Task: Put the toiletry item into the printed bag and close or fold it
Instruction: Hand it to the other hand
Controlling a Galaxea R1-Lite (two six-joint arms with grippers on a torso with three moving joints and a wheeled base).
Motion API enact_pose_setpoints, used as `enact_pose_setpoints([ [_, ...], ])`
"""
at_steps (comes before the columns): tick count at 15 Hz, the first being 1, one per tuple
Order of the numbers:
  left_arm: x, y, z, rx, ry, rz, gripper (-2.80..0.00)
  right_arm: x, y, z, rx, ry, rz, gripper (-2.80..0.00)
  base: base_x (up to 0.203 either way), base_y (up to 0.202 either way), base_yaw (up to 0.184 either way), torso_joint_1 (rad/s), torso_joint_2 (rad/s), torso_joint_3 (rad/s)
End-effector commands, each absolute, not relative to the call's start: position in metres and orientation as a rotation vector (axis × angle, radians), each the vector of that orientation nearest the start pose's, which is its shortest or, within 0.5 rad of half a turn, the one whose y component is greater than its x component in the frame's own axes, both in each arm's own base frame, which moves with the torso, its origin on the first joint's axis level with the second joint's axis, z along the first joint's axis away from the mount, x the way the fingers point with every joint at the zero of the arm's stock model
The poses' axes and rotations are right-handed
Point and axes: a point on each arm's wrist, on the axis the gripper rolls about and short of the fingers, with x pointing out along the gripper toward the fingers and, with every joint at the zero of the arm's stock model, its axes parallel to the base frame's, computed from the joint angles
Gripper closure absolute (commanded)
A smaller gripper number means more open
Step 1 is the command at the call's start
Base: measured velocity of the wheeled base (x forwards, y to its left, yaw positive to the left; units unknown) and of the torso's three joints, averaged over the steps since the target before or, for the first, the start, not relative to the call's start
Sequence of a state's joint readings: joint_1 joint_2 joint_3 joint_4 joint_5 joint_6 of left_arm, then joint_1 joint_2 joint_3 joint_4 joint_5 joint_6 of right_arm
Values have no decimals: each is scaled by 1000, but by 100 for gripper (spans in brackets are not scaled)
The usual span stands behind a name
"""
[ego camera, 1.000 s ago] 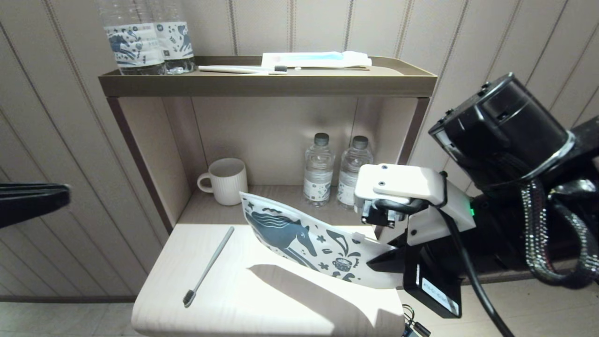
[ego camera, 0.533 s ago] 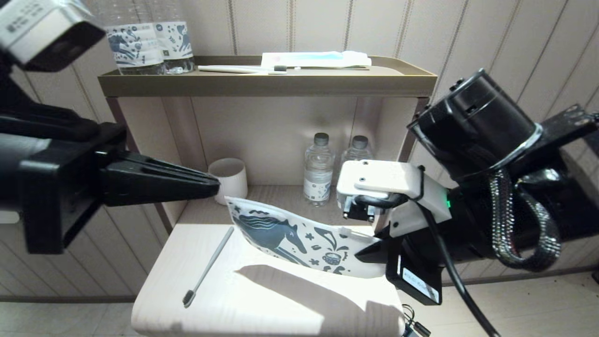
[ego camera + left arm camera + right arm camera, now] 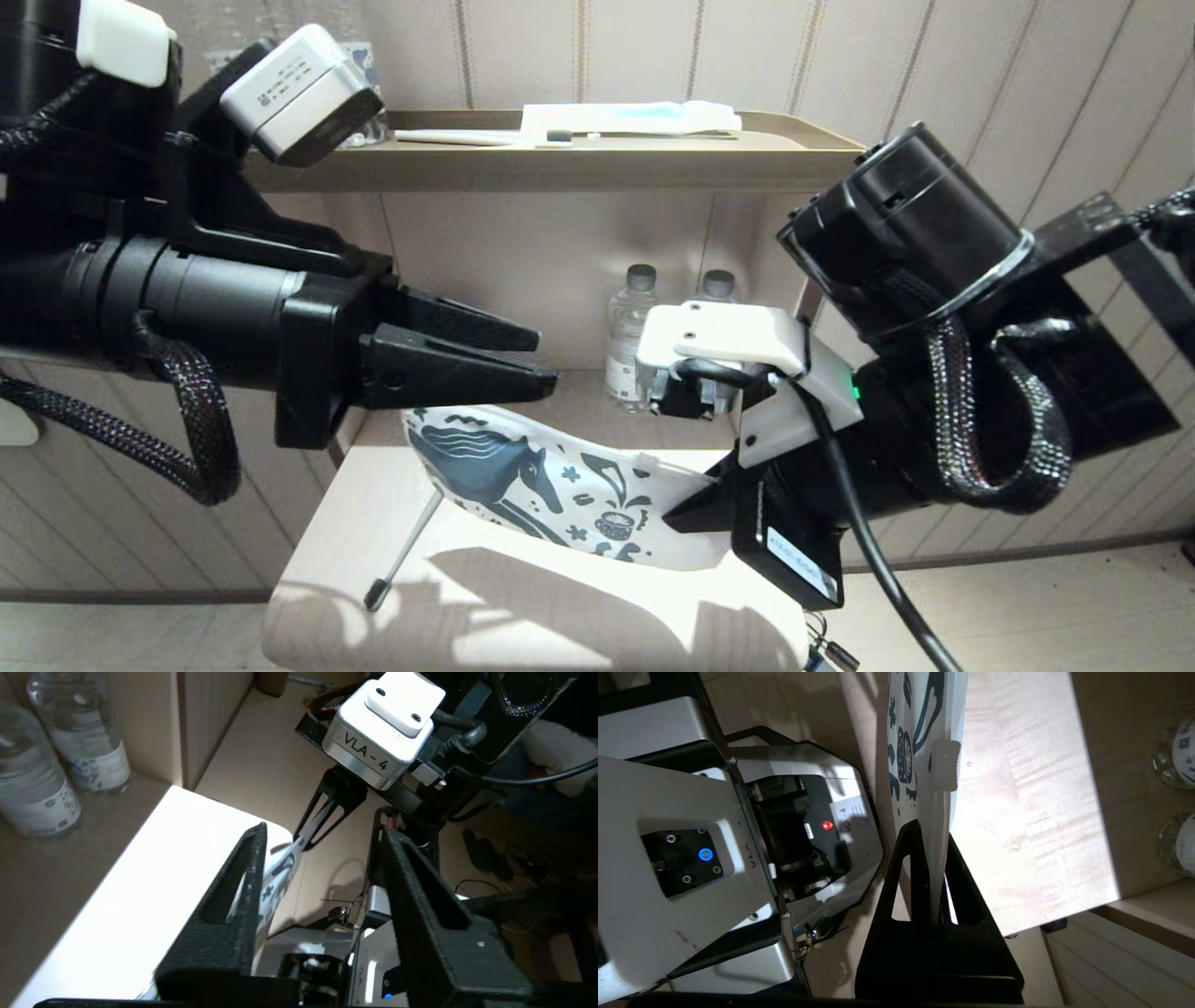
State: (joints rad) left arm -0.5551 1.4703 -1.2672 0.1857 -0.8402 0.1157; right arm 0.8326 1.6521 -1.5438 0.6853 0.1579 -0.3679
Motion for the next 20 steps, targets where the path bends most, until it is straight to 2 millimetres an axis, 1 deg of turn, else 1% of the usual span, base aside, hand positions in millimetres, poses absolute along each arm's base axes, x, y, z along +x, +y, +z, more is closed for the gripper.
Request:
enact_pose_setpoints([
  [1, 203, -146, 292, 30, 346, -1418, -280, 184, 209, 282, -570, 610, 1114, 0, 0, 0, 0, 0, 0, 0],
  [4, 207, -150, 285, 18, 363, -1470, -280, 187, 209, 281, -542, 617, 1150, 0, 0, 0, 0, 0, 0, 0],
  [6, 217, -156, 274, 18, 393, -1474, -280, 190, 206, 281, -531, 622, 1146, 0, 0, 0, 0, 0, 0, 0],
  [9, 224, -161, 268, 18, 401, -1474, -280, 195, 202, 279, -465, 649, 1176, 0, 0, 0, 0, 0, 0, 0],
  [12, 234, -167, 260, 12, 417, -1476, -280, 200, 207, 279, -431, 616, 1199, 0, 0, 0, 0, 0, 0, 0],
  [16, 244, -173, 260, 9, 400, -1481, -280, 200, 209, 279, -407, 601, 1241, 0, 0, 0, 0, 0, 0, 0],
  [20, 249, -180, 253, 11, 421, -1491, -280, 203, 210, 277, -404, 610, 1241, 0, 0, 0, 0, 0, 0, 0],
])
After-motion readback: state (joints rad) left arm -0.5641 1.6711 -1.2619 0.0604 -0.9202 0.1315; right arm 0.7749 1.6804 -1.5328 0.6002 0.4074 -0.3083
